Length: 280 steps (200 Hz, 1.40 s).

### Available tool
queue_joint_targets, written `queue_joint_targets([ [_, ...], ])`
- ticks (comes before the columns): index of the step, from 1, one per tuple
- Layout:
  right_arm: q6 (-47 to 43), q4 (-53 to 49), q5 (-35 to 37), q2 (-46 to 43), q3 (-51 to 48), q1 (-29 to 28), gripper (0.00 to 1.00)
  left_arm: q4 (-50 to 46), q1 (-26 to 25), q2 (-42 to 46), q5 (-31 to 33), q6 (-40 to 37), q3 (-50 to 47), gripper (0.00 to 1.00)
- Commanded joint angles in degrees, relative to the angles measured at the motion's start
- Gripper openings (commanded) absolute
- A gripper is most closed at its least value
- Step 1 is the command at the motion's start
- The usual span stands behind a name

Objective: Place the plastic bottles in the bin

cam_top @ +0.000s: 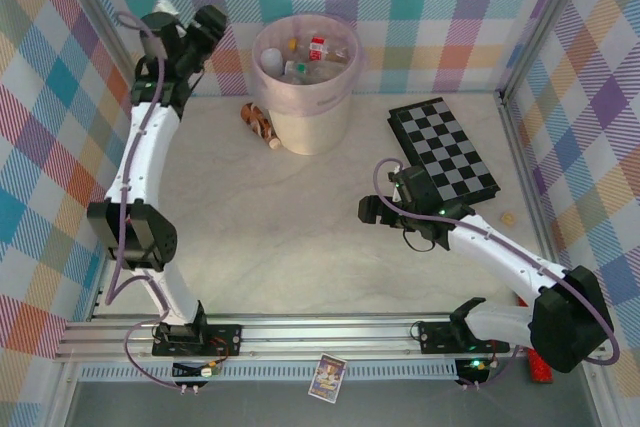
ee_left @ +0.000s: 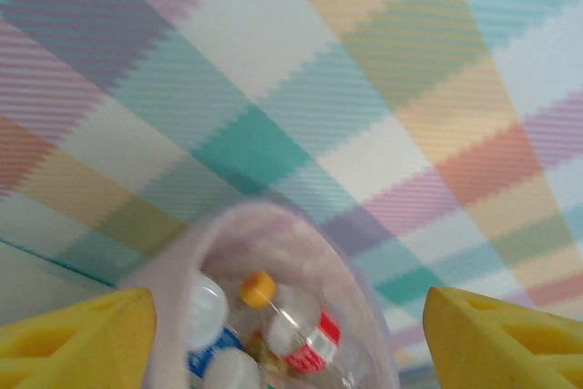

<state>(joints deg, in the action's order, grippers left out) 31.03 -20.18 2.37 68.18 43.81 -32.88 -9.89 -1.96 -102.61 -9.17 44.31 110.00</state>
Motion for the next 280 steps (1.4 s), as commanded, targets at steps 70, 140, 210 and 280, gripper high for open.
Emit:
queue_joint_targets([
  [70, 0.4, -1.4, 1.1, -1.9, 0.2, 0.5, 0.92, -5.5, 2.0, -14.9, -1.5, 4.9, -2.8, 0.82],
  [140, 0.6, -0.9, 0.6, -0.9, 0.4, 0.4, 0.92, -9.9, 1.8, -27.5, -3.4, 2.3, 1.9, 0.95],
  [210, 0.6, -1.3, 0.6, -0.1, 0.8, 0.5, 0.92, -20.0, -1.4, -37.7, -3.3, -1.4, 15.7, 1.0],
  [280, 0.4, -1.8, 1.1, -0.8, 0.9, 0.5, 0.92, -16.8, -1.6, -38.9, -1.9, 4.4, 12.1, 0.82],
])
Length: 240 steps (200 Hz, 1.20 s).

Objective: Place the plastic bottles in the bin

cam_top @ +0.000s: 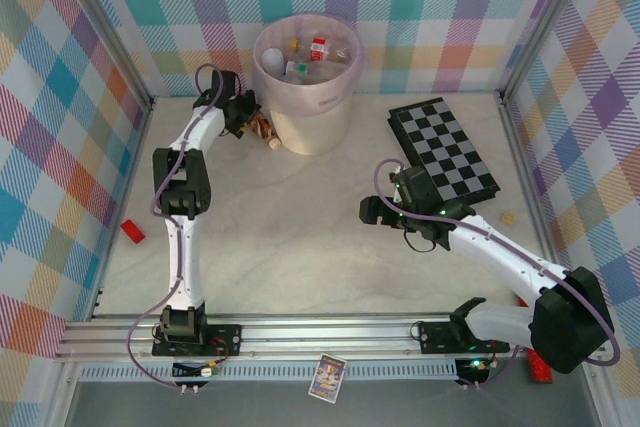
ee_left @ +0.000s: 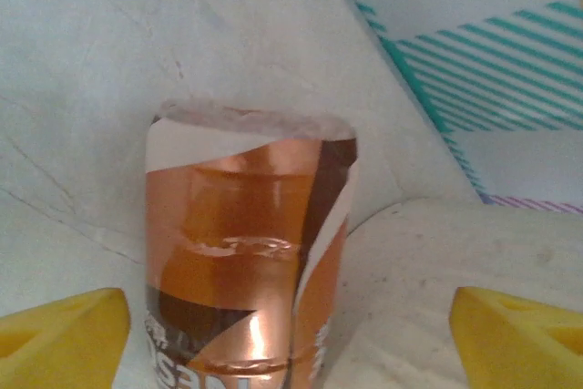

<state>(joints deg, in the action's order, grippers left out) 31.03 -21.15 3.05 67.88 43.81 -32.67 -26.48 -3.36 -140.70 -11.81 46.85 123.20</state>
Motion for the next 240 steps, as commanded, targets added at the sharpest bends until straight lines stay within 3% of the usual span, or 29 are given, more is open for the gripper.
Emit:
queue_joint_targets([
  [1, 0.4, -0.9, 0.5, -0.5, 0.9, 0.3, 0.92, -0.2, -0.3, -0.8, 0.8, 1.9, -1.2, 0.82],
  [99, 0.4, -1.1, 0.7, -1.8, 0.2, 0.2, 0.92, 0.6, 0.0, 0.6, 2.0, 3.8, -4.7, 0.58],
  [142, 0.1, -1.9, 0.9, -2.1, 0.3, 0.2, 0.92, 4.4, 0.8, 5.9, 2.0, 5.3, -10.0, 0.55],
  [240, 0.2, -1.8, 0.9, -2.2, 0.5, 0.2, 0.92, 13.1, 3.6, 27.8, 4.7, 5.6, -24.1, 0.55],
])
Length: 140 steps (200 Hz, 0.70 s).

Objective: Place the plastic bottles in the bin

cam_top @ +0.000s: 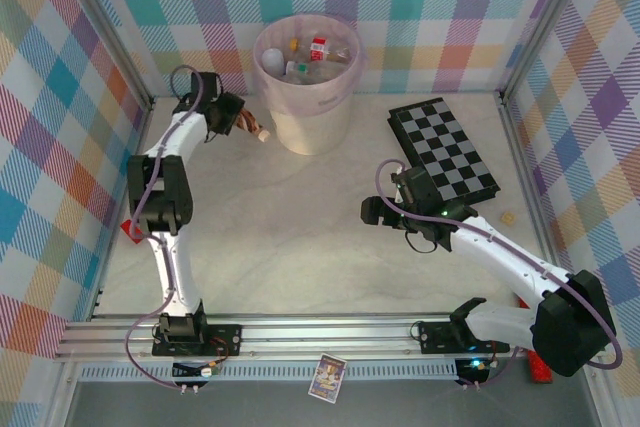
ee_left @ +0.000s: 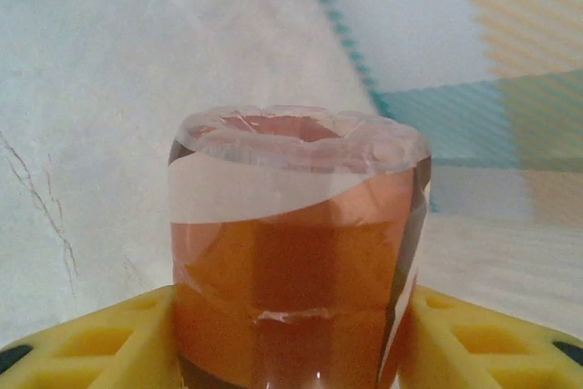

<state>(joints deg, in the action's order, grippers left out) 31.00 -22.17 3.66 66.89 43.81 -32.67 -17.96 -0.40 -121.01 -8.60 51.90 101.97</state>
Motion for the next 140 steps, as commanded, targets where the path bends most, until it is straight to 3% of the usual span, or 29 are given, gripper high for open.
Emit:
queue_joint_targets([
  [1, 0.2, -0.9, 0.3, -1.2, 0.5, 0.2, 0.92, 4.7, 0.7, 8.4, 1.5, 0.6, -3.0, 0.55],
  [72, -0.5, -2.7, 1.3, -1.6, 1.4, 0.2, 0.92, 7.3, -0.8, 24.5, 1.2, 0.2, -2.8, 0.55],
  [104, -0.2, -1.6, 0.4, -1.1, 1.4, 0.2, 0.92, 7.4, -6.2, 27.1, 1.9, -1.1, 1.3, 0.55],
  [140, -0.3, -1.2, -0.4, -0.7, 1.7, 0.2, 0.92, 6.2, -12.2, 23.7, 2.9, -2.5, 9.1, 0.54],
])
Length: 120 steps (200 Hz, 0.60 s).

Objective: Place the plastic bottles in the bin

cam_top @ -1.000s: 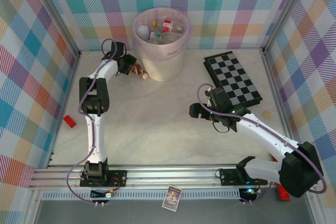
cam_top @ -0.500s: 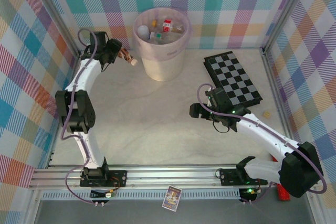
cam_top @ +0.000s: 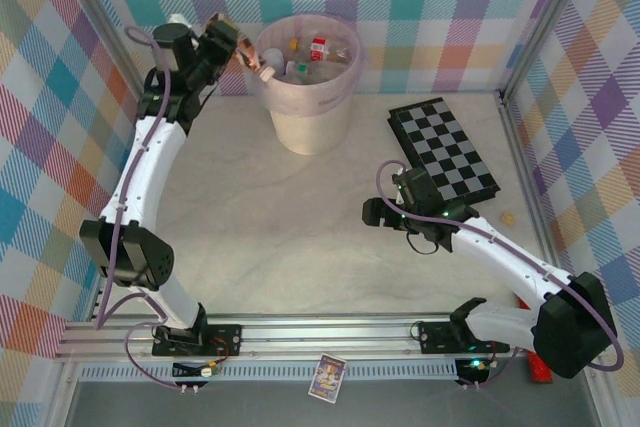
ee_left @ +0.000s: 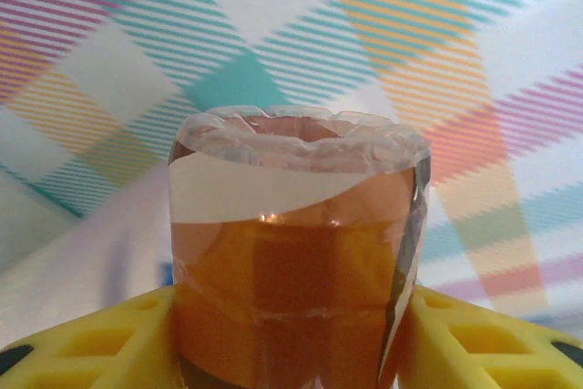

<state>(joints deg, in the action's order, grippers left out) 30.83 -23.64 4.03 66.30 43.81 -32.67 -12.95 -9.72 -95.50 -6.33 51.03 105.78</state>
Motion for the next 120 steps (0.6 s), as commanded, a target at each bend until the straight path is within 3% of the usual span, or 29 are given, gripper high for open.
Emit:
queue_joint_targets([
  [1, -0.1, 0.3, -0.7, -0.1, 1.6, 0.2, 0.92, 1.1, -3.0, -1.9, 0.6, -1.7, 5.5, 0.54],
  [35, 0.0, -0.3, -0.3, -1.2, 1.7, 0.2, 0.92, 0.0, -6.3, -8.6, 2.7, -1.5, 12.0, 0.54],
  [120, -0.1, -0.7, 0.4, -2.2, 0.6, 0.2, 0.92, -2.4, -7.2, -29.4, 6.6, 3.4, 31.9, 0.53],
])
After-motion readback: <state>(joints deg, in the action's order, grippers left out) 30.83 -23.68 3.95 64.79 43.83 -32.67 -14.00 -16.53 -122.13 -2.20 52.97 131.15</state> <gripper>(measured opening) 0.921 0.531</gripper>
